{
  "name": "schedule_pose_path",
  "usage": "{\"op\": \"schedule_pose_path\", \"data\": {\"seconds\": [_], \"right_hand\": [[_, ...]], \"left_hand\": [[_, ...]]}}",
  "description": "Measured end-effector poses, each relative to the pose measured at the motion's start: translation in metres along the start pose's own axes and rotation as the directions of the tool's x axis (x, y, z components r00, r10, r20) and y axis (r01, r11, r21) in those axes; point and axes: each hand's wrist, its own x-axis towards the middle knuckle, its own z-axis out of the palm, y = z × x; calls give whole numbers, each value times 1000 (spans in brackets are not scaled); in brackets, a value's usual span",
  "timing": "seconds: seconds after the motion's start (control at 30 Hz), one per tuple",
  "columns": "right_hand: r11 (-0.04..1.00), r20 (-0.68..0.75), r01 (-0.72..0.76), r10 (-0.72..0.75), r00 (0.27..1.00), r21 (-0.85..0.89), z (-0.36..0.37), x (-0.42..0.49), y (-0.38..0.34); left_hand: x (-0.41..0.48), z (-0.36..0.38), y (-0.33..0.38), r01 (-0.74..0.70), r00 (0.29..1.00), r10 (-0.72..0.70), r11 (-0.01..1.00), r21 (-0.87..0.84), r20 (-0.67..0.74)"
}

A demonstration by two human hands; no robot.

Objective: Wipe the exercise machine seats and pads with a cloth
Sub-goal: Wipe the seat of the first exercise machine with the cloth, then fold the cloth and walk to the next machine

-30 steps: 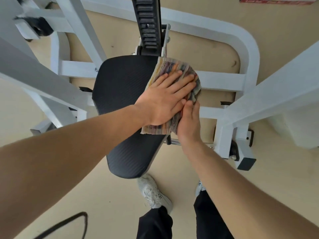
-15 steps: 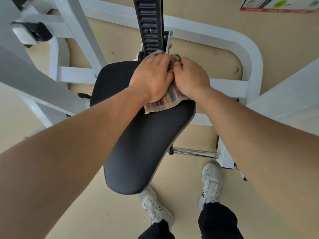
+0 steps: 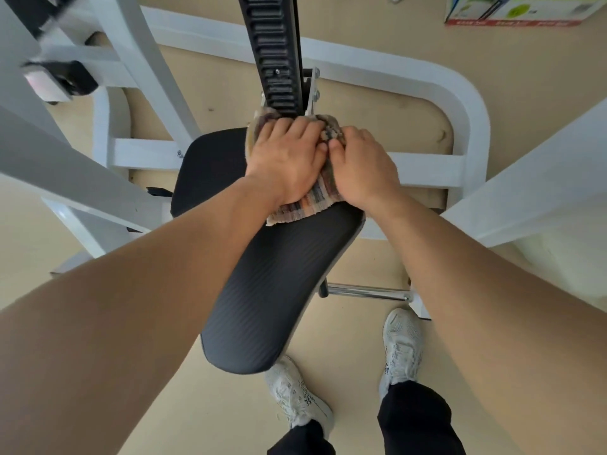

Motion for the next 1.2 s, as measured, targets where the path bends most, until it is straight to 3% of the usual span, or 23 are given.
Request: {"op": "schedule_pose_path", "data": {"seconds": [0.03, 0.1, 0.2, 0.4, 0.57, 0.63, 0.7, 0.77, 0.87, 0.93, 0.97, 1.07, 1.2], "right_hand": [[984, 24, -57, 53, 998, 169, 0, -2, 5], [837, 91, -176, 151, 984, 518, 4, -13, 9], [597, 81, -243, 286, 955, 765, 24, -39, 14], [339, 119, -266, 396, 910, 903, 52, -100, 7], [160, 178, -234, 304, 936, 959, 72, -158, -17], [99, 260, -288, 233, 937, 952, 81, -187, -28], [136, 374, -396, 162, 913, 908, 84, -223, -36], [316, 460, -477, 130, 878, 820, 79, -255, -39], [622, 488, -507, 221, 845, 596, 52, -274, -39], [660, 487, -531, 274, 829, 532, 24, -279, -45], [644, 484, -539, 285, 828, 543, 9, -281, -48], [615, 520, -549, 250, 816, 566, -42, -295, -67], [691, 516, -462, 148, 844, 556, -103, -333, -87]], "left_hand": [[3, 1, 6, -29, 999, 29, 1000, 7, 17], [6, 1, 13, -58, 998, 57, 998, 19, 39], [-3, 1, 20, -89, 995, 89, 996, 9, 41], [-61, 4, 35, -218, 970, 216, 976, 6, 112], [-129, 4, 32, -242, 959, 241, 970, -6, 149], [-162, 4, 23, -258, 951, 253, 966, 4, 180], [-197, 1, 17, -248, 949, 236, 968, 33, 211], [-229, -8, 22, -209, 958, 188, 975, 80, 218], [-256, -28, 41, -113, 970, 89, 989, 96, 228], [-269, -46, 58, 28, 958, -22, 999, -19, 285], [-275, -56, 66, 166, 936, -119, 979, -117, 332], [-296, -91, 88, 542, 811, -399, 788, -293, 428], [-335, -144, 119, 577, 766, -406, 775, -256, 498]]}}
